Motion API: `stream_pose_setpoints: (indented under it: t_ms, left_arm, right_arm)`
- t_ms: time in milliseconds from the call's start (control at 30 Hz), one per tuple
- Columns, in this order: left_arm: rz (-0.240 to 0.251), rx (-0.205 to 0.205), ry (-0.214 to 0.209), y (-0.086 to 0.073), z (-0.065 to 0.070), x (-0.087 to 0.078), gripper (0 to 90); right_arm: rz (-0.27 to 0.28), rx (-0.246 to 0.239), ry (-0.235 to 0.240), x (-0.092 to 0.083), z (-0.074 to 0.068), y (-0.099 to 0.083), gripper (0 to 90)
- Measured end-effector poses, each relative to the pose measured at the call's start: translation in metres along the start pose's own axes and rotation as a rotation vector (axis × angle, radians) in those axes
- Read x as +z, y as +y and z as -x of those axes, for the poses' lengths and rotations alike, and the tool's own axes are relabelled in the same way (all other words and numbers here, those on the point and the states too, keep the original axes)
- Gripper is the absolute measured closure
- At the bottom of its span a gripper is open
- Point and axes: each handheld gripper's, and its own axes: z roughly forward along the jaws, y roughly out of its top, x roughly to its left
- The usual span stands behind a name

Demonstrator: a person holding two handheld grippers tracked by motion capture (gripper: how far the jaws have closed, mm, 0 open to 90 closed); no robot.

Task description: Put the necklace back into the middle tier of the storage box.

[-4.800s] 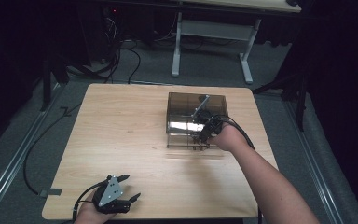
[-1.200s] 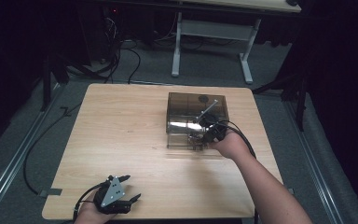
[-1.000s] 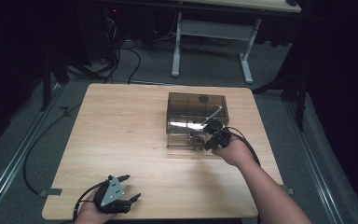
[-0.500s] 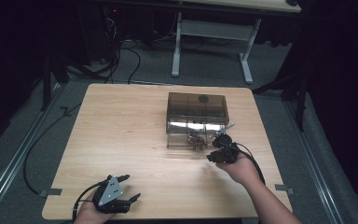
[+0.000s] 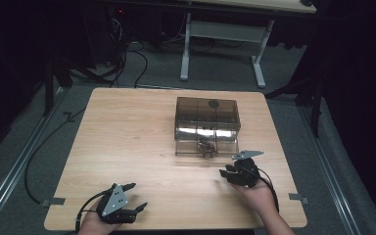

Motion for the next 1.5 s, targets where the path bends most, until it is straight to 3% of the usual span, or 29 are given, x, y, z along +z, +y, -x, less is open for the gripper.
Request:
stream_pose_setpoints:
  t_ms: [233,267,300,433,467,633,967,1500]
  left_arm:
    - [0.009,0.001,0.002,0.0,0.0,-0.001,25.6]
    - [0.009,0.001,0.002,0.0,0.0,-0.001,25.6]
    - [0.012,0.001,0.003,-0.001,0.0,-0.001,25.5]
    - [0.018,0.0,0.003,-0.001,0.0,-0.001,25.3]
    - [0.021,-0.002,0.004,-0.001,0.0,-0.002,25.3]
    - [0.02,0.0,-0.001,-0.001,0.0,-0.001,25.1]
    - [0.023,0.009,-0.007,-0.001,0.001,-0.001,24.8]
    - [0.018,0.032,-0.028,0.0,0.002,-0.001,24.5]
  right_arm:
    - [0.143,-0.008,-0.033,-0.002,-0.007,-0.029,58.6]
    - [0.143,-0.008,-0.033,-0.002,-0.007,-0.029,58.6]
    - [0.186,-0.007,-0.047,-0.002,-0.008,-0.037,57.3]
    - [0.229,0.004,-0.066,-0.003,-0.01,-0.048,54.6]
    - [0.268,0.0,-0.082,-0.005,-0.01,-0.055,53.6]
    - [0.349,0.032,-0.062,-0.013,-0.009,-0.067,49.6]
    - [0.361,-0.001,-0.099,-0.011,-0.014,-0.065,48.7]
    - [0.347,0.025,-0.114,-0.01,-0.013,-0.064,47.2]
